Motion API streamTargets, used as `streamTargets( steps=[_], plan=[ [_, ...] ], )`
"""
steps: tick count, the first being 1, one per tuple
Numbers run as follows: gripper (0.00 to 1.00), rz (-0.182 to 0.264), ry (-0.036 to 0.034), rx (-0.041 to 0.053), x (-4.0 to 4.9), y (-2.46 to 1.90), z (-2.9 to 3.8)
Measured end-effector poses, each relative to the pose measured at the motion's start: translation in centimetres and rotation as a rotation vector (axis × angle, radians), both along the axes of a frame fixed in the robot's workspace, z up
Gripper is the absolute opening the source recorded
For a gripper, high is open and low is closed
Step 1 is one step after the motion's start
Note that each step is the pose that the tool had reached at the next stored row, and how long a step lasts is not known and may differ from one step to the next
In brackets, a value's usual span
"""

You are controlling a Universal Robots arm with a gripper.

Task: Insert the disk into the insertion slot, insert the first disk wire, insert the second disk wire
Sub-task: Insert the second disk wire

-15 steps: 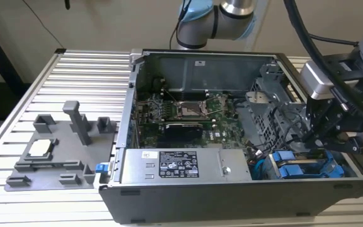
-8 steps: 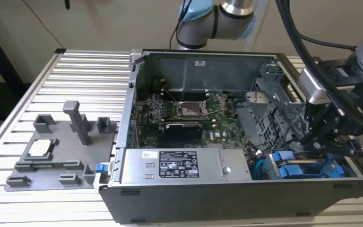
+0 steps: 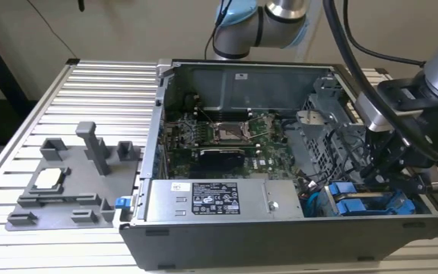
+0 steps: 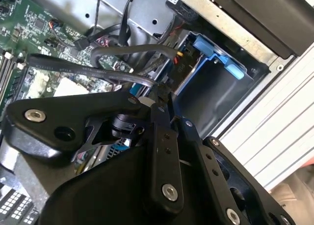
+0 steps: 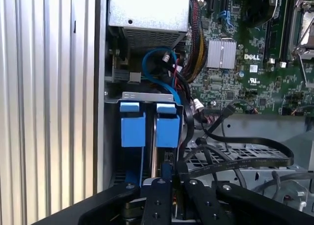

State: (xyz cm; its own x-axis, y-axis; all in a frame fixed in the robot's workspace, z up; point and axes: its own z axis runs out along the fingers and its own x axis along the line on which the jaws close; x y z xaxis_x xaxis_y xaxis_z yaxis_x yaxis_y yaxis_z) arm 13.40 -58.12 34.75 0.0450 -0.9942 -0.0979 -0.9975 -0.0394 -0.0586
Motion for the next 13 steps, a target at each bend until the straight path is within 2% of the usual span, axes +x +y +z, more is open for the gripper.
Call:
streamTargets(
  steps=[13],
  plan=[
    [0.16, 0.000, 0.0000, 0.0000, 0.15, 0.00, -0.59]
  ],
)
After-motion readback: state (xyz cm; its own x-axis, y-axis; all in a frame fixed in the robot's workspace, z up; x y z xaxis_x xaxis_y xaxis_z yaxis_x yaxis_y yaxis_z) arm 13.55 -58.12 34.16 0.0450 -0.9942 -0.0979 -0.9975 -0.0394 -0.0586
